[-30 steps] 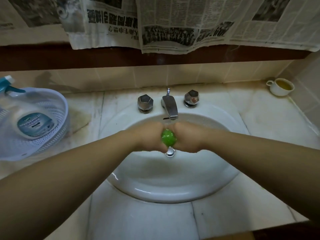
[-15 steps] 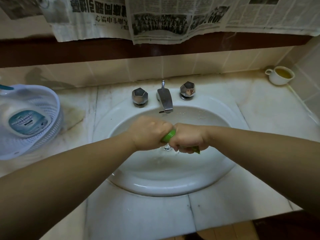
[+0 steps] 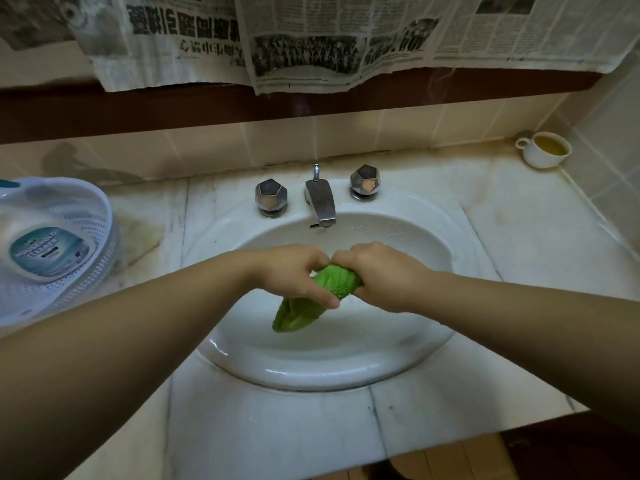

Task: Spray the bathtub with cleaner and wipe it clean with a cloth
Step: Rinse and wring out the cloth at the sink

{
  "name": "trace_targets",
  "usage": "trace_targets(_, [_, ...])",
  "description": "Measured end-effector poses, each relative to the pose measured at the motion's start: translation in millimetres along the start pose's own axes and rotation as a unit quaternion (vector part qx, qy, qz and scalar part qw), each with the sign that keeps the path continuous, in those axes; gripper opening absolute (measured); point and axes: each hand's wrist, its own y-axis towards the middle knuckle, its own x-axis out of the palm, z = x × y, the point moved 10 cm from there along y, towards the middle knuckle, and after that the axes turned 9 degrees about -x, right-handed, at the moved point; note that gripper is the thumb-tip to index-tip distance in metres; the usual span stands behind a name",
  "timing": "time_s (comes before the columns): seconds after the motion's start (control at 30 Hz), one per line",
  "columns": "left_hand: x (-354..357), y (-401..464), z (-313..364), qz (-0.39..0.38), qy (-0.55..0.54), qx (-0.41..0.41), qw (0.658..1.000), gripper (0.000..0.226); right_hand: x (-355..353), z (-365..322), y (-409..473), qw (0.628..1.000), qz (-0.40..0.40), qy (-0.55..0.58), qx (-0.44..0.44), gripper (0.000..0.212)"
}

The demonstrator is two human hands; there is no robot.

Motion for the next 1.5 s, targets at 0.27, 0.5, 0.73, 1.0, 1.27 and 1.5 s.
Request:
trace_targets(0.27, [-6,-19,12,0.078,-0.119,0.058,0.988,0.017,-27,11,-22,0.977,0.069,0.196,0.036,0.041])
trace_targets(0.5, [-9,-12,19,0.251,0.182,0.008,0.951,0.039,32,44,-18,0.852,0.054,0.406,0.327,0.028])
trace_targets(0.73, [-3,-15,32,0.315,0.273,0.041,0.908,0.04,55,42,-34,0.775,0.017,0.486,0.402,0.012])
trace_targets(1.0, [6,-21,-14,0.033,-0.315,-0.008,0.949,0.043,13,54,-23,0.85,0.101,0.443,0.268,0.032])
trace_targets(1.27, [2,-19,-1,0.049,-0.377,0.009,0.925,0.051,-30,-14,1,0.985,0.149,0.056,0.06,0.046])
trace_targets(1.5, [-10,-35,4,0.201,0.078,0.003,0.976,0.06,-20,-8,14,0.971,0.067,0.173,0.153,0.056])
